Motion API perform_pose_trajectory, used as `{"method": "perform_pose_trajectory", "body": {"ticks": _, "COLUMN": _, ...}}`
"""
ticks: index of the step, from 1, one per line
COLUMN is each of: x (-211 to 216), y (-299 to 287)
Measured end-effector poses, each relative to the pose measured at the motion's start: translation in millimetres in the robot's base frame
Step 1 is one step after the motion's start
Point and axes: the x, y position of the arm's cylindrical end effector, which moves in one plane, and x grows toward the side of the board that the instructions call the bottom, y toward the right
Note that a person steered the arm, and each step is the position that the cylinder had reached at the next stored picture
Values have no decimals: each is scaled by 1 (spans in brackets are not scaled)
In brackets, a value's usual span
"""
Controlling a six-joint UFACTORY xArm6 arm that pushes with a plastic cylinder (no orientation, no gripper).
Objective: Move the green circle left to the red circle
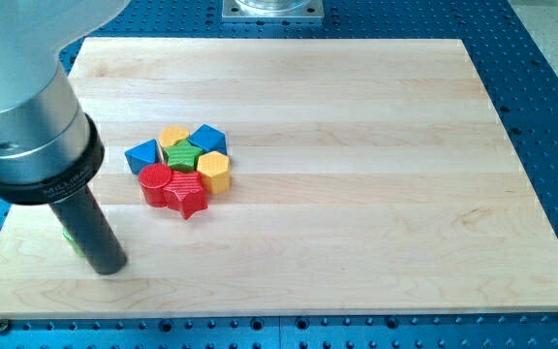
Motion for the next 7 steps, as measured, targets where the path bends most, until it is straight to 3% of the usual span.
{"method": "perform_pose_trajectory", "body": {"ticks": 2, "x": -19, "y": -4}}
{"method": "perform_pose_trajectory", "body": {"ticks": 3, "x": 14, "y": -35}}
{"method": "perform_pose_trajectory", "body": {"ticks": 4, "x": 7, "y": -62}}
{"method": "perform_pose_trajectory", "body": {"ticks": 5, "x": -31, "y": -58}}
{"method": "perform_pose_trajectory", "body": {"ticks": 7, "x": -44, "y": -38}}
